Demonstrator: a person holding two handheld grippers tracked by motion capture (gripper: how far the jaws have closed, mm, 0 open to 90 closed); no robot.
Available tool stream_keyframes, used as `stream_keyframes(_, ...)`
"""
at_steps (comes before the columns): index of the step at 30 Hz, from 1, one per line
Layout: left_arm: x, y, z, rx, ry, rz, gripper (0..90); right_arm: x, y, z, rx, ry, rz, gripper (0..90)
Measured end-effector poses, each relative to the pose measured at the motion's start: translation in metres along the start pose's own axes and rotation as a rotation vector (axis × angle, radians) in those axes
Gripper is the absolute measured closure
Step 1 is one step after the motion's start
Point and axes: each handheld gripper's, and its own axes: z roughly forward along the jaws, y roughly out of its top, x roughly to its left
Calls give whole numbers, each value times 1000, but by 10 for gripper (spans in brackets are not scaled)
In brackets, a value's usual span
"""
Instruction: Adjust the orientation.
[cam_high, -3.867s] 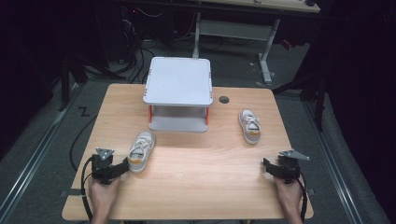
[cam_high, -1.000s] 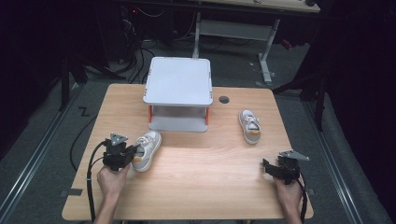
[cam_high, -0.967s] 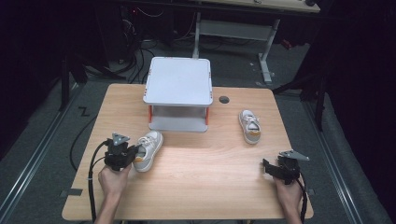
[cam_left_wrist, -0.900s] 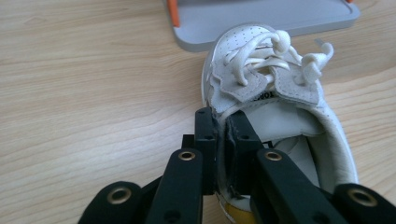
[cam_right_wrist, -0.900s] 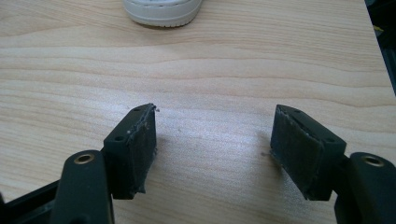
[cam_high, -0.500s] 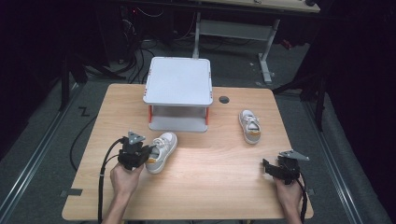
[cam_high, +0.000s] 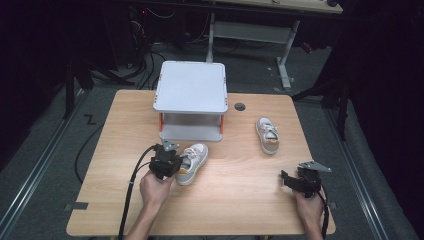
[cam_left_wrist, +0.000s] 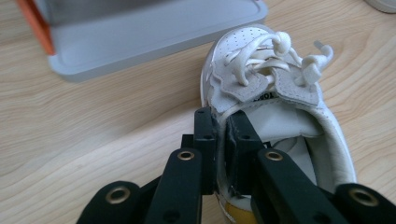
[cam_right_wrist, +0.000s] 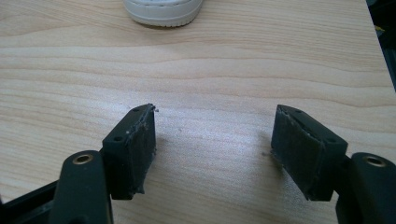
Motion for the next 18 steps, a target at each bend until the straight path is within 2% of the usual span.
stream_keyframes(2, -9, 5, 7, 6, -18, 9, 839, 0, 0, 0, 0, 1, 0, 306)
stream_keyframes(4, -12, 7, 10, 8, -18, 11, 839, 0, 0, 0, 0, 0, 0, 306)
stream_keyframes(6, -22, 12, 17, 21, 4, 42, 839, 0, 0, 0, 0, 1, 0, 306)
stream_keyframes(8, -25, 13, 20, 25, 9, 47, 838, 0, 0, 0, 0, 1, 0, 305)
stream_keyframes(12, -36, 18, 29, 36, -7, 46, 837, 0, 0, 0, 0, 1, -1, 304)
stream_keyframes(16, -50, 21, 38, 55, -6, 74, 824, 0, 0, 0, 0, 1, 0, 304)
stream_keyframes(18, -51, 21, 38, 58, -2, 82, 822, 0, 0, 0, 0, 1, 0, 305)
